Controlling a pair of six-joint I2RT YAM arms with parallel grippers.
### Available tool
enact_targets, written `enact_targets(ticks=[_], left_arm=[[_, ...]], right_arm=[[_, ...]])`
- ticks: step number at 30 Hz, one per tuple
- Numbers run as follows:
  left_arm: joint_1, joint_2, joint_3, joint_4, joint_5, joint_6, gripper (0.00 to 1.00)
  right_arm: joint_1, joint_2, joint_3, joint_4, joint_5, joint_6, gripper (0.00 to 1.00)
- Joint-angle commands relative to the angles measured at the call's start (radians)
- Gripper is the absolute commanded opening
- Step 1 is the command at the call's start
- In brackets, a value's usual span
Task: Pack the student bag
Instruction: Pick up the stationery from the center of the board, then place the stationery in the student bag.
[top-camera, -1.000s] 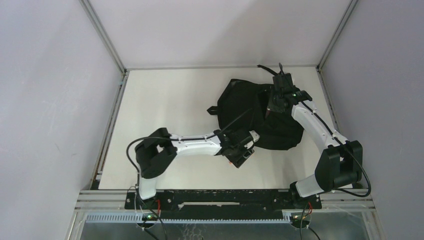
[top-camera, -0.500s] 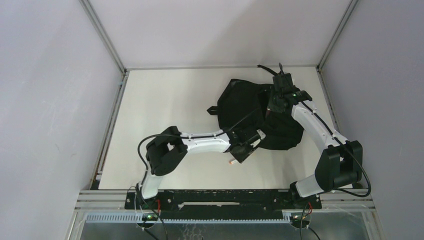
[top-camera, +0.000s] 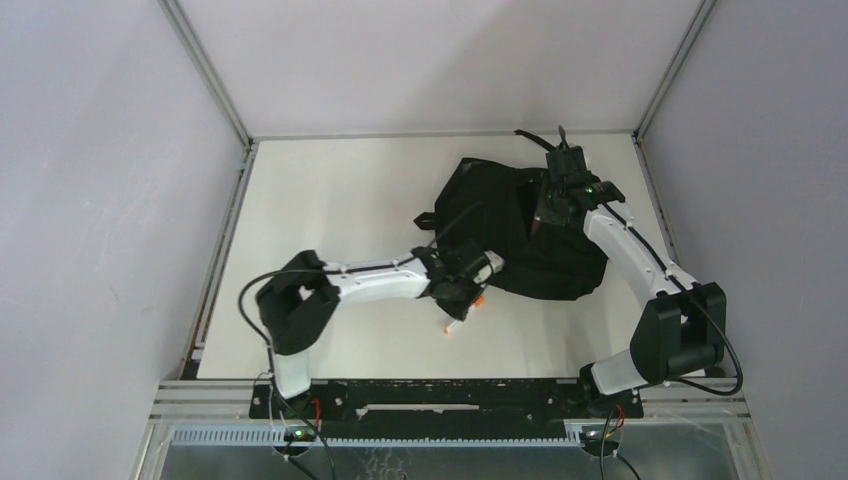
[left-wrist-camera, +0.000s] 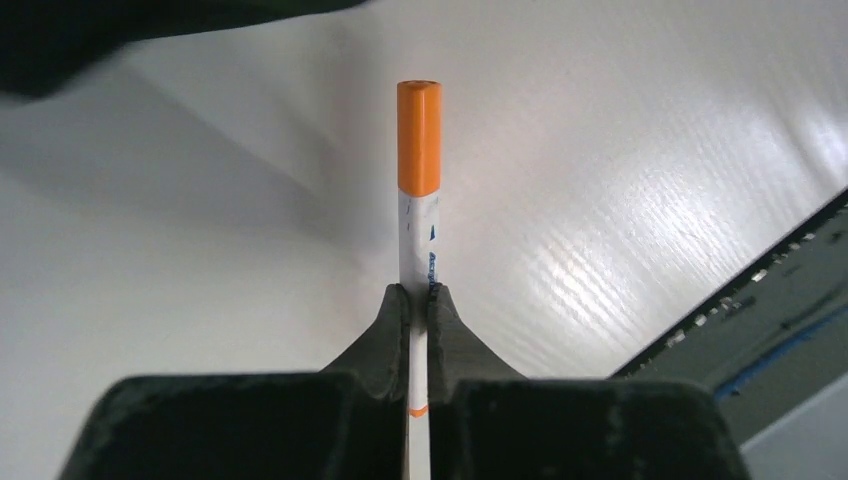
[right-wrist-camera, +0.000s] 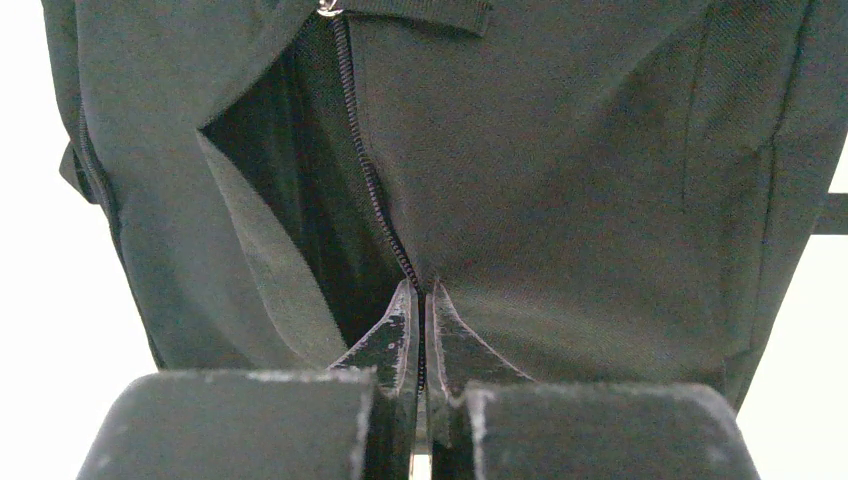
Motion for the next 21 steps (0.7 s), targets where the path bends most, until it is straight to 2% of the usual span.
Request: enact_targets(ticks=[1,6,10,15,21], left_arm=[[0.079,-0.185,-0.043,0.061,0.06,-0.073,0.0],[0.149,-0.252,-0.026,0.083,0.098,-0.12,0.0],[0.207,-0.251,0.024,0.149,0.212,-0.198,0.0],[0.236,-0.152,0.173,0.214,0.365,-0.305,0.0],[0.265,-0.011,0.352,0.266,0.381,-0.443,0.0]], right_arm=[[-0.001,-0.056,0.025,0.014,-0.001,0.01,0.0],[0.0,-0.054,0.026,0.019,-0.009,0.015,0.0],[0.001,-0.057,0.025,0.018,-0.009,0.016,0.0],[0.007,-0.066,0.025,0.018,-0.012,0.025,0.0],[0.015,-0.074,0.025,0.012,-0.012,0.027,0.0]])
